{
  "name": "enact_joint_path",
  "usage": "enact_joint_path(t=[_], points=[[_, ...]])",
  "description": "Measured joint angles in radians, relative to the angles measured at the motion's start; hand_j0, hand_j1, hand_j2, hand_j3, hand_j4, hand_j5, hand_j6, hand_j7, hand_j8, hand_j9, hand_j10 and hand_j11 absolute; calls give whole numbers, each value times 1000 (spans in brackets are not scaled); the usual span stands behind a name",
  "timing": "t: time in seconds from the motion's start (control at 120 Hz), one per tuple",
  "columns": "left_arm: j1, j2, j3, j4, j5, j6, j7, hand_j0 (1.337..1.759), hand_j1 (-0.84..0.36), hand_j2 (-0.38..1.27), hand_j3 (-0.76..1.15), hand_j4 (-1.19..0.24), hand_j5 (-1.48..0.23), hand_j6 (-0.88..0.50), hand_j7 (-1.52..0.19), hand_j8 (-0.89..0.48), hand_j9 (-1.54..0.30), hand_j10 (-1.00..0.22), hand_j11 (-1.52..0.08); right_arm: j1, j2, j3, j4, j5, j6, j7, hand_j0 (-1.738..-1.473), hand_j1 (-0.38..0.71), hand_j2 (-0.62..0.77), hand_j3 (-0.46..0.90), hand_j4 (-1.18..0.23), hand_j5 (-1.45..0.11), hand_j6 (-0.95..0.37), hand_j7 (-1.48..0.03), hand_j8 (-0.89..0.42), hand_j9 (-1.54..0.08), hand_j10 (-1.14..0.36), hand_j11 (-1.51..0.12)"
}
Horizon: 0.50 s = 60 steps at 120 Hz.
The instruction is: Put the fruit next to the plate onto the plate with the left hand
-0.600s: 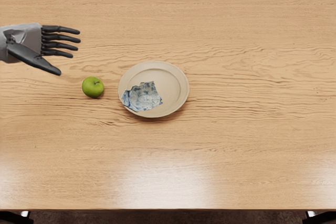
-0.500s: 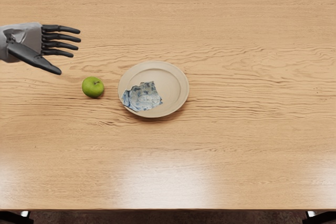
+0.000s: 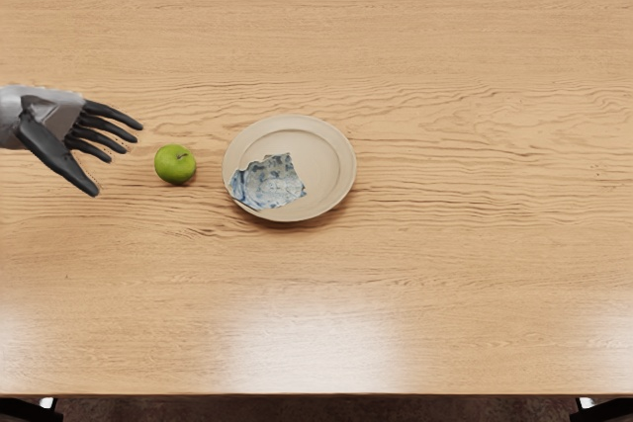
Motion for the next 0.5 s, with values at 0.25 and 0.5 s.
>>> enact_joint_path(t=[0.25,0.5], points=[[-34,7,2,-91,236,209,58,1658,55,51,0,-250,-322,-251,-322,-251,-321,-250,-321,0,0,0,0,0,0,0,-1658,-323,-4,0,-23,-29,-23,-29,-23,-29,-22,-29],[-164,-101,96,-98,475,355,83,1658,55,52,0,-252,-322,-252,-321,-252,-321,-251,-321,0,0,0,0,0,0,0,-1658,-323,-4,0,-23,-29,-23,-29,-23,-29,-22,-29]])
